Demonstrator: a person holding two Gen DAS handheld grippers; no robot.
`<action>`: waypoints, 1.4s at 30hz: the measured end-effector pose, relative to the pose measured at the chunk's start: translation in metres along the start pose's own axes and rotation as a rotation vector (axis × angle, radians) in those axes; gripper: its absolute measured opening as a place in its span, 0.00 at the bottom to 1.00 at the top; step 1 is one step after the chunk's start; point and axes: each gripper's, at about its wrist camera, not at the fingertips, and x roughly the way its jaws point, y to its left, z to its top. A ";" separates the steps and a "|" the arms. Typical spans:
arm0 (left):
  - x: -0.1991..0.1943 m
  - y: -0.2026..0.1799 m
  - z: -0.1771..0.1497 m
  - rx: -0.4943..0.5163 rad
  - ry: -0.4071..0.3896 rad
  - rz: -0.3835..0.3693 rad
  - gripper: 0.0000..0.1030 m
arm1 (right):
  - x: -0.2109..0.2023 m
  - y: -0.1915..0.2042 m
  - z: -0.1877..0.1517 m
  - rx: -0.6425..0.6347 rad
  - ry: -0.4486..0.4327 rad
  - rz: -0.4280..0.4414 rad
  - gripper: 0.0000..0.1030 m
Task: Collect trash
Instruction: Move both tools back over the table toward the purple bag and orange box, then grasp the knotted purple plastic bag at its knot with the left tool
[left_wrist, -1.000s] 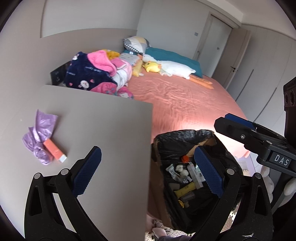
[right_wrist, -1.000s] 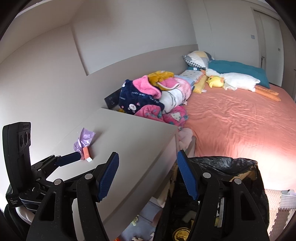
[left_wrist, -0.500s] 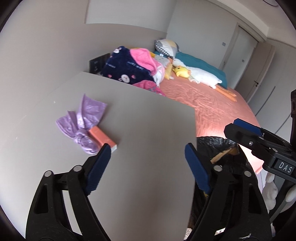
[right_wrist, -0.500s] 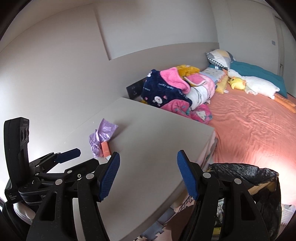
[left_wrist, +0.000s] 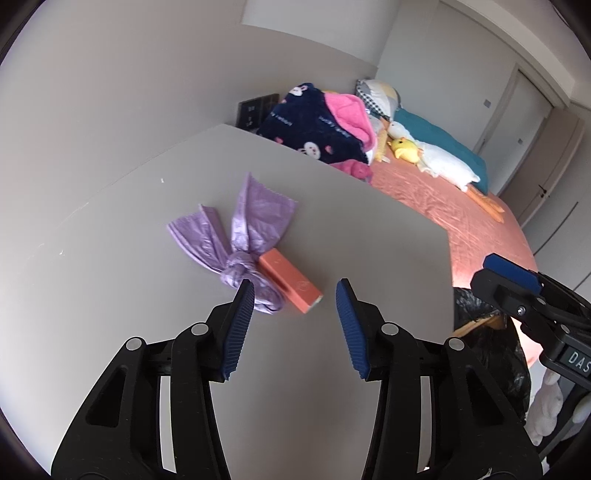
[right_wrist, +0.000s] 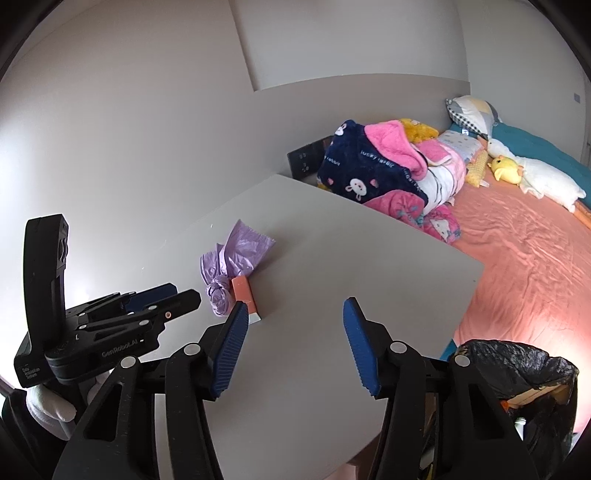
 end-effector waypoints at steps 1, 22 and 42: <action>0.003 0.003 0.001 -0.005 0.003 0.007 0.44 | 0.004 0.001 0.001 -0.003 0.006 0.003 0.51; 0.076 0.045 0.014 -0.012 0.109 0.069 0.40 | 0.073 0.011 0.010 -0.013 0.101 0.018 0.51; 0.064 0.077 0.011 -0.048 0.071 0.091 0.19 | 0.120 0.042 0.006 -0.087 0.186 0.080 0.51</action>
